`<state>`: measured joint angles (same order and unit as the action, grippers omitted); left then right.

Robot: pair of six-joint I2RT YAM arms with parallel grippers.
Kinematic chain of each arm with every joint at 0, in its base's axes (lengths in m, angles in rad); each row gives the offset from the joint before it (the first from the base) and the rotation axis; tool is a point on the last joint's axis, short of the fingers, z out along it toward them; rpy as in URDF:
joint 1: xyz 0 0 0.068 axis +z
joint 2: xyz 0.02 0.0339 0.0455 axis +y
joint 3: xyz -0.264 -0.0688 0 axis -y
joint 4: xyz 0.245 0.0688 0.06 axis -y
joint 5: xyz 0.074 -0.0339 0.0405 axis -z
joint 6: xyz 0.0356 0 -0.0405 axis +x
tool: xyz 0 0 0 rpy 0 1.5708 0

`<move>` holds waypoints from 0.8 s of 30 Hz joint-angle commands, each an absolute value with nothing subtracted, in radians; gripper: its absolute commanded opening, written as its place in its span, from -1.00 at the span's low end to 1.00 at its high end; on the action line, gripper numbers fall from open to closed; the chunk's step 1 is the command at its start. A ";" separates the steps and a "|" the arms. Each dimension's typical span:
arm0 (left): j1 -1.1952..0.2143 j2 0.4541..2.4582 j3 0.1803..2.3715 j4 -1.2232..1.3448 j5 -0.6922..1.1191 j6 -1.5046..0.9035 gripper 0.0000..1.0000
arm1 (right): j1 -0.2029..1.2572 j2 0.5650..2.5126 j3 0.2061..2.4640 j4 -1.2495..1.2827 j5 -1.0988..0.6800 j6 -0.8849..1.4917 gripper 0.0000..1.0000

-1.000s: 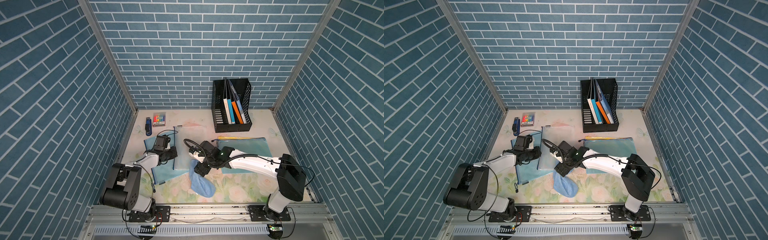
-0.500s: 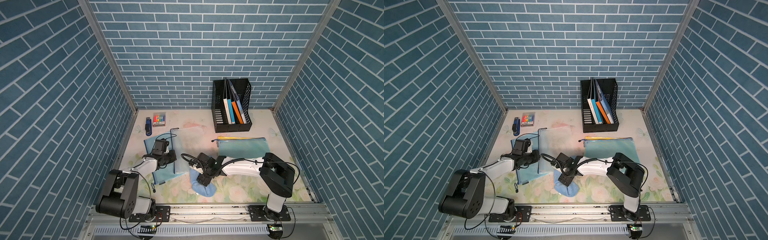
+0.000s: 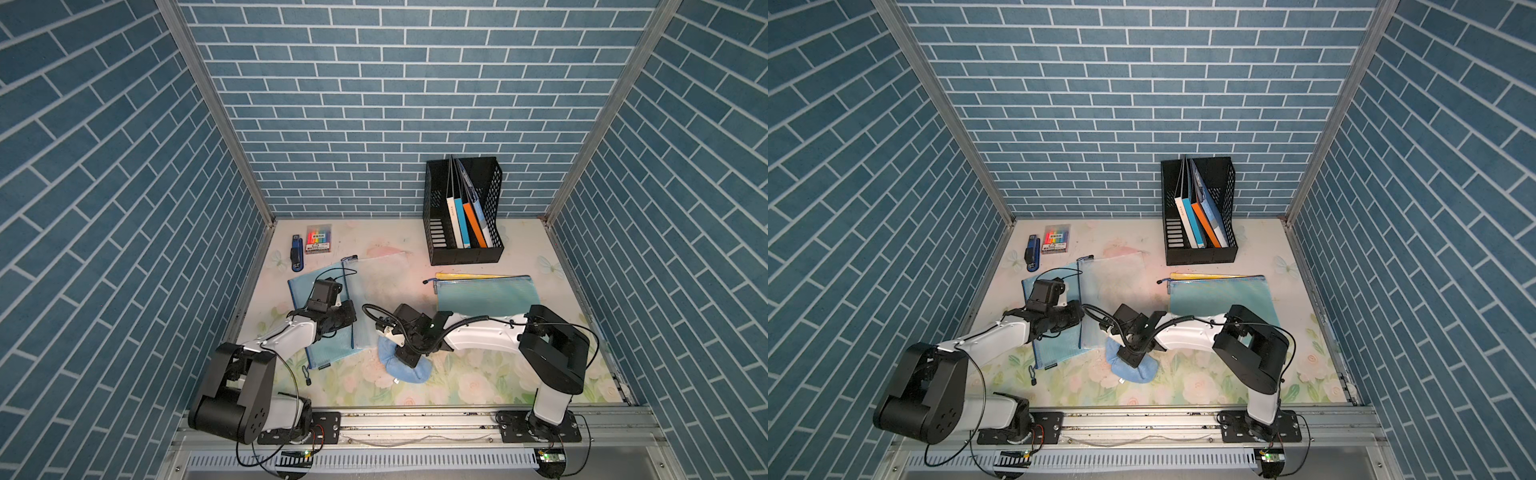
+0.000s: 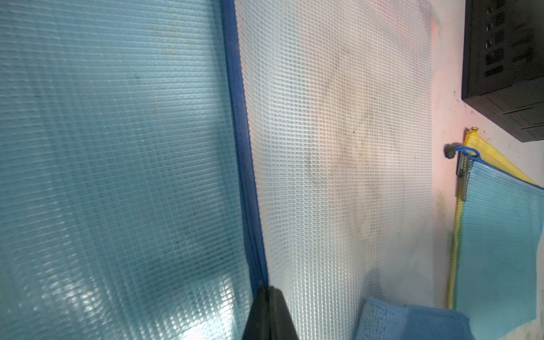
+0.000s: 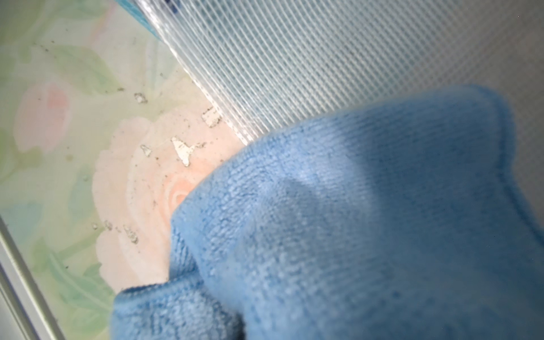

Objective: Wipe the document bag
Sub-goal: Pick up the cleaning item at the center of the board, then wipe the dirt from the document bag.

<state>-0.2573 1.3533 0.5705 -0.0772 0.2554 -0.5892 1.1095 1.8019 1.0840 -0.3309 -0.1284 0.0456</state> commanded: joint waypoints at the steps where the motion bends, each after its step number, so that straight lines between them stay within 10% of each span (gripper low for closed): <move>1: -0.283 1.327 0.566 -0.104 0.262 -0.608 -1.00 | 1.053 1.711 1.133 -0.371 -0.222 0.027 -0.75; 24: -0.386 1.360 0.494 0.023 0.276 -0.693 -1.00 | 0.911 2.019 1.532 -0.514 -0.218 0.087 -0.74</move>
